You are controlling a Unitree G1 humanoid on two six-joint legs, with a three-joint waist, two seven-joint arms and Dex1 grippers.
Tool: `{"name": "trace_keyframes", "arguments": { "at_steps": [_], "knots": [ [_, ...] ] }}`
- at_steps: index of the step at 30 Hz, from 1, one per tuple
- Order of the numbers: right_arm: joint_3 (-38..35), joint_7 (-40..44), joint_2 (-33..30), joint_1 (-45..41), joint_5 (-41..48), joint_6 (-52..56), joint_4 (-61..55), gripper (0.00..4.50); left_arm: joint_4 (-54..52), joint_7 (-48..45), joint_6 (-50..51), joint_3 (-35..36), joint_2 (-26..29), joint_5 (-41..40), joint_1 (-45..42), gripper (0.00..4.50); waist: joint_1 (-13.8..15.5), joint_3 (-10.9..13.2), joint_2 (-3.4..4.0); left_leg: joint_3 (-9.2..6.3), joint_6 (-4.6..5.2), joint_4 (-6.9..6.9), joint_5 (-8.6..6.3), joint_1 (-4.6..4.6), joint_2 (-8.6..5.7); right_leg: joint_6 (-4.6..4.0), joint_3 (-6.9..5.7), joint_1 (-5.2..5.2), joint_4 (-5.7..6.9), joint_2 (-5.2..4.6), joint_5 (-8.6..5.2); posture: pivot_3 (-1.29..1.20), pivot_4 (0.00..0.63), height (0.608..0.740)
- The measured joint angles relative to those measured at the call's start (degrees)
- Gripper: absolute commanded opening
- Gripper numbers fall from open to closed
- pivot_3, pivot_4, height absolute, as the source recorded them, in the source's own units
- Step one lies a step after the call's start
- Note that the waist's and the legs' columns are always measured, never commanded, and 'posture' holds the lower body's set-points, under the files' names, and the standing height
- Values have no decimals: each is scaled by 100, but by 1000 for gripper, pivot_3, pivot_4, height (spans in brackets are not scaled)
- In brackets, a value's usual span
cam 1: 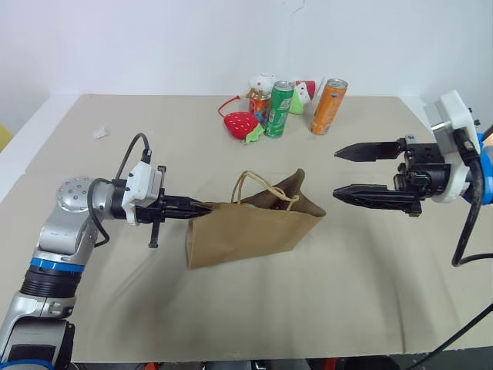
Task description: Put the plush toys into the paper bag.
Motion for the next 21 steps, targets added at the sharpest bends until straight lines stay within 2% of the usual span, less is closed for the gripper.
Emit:
{"name": "trace_keyframes", "arguments": {
  "at_steps": [3,7,11,14,21],
  "knots": [
    [15,0,36,0,-1,-32,13,4500,-215,38,174,11,62,-75,1,2680,0,0,0,-4,0,-1,0,0,4,-1,-1,-1,1,5,-1,0,150,740],
    [97,11,64,1,-42,-110,116,4500,-880,453,922,264,220,-538,-12,4383,-2,0,0,-4,0,-1,0,0,5,-1,-1,-1,1,6,0,0,150,740],
    [137,24,122,-5,-65,-193,294,4500,-1455,1250,1796,653,239,-1192,-72,4383,-2,0,0,-5,-1,1,1,0,5,1,-2,1,1,6,1,0,150,740],
    [191,36,228,-36,-154,-307,490,4500,-1491,1758,2119,873,238,-1357,-294,4383,-2,0,-1,-7,-2,2,2,1,4,4,-3,3,2,9,3,0,150,740],
    [519,125,580,-88,-597,-782,1047,4500,-801,2354,1661,1077,245,-696,-312,4383,-11,0,0,-2,-2,0,2,6,4,3,2,3,3,12,3,0,150,740]
  ]
}}
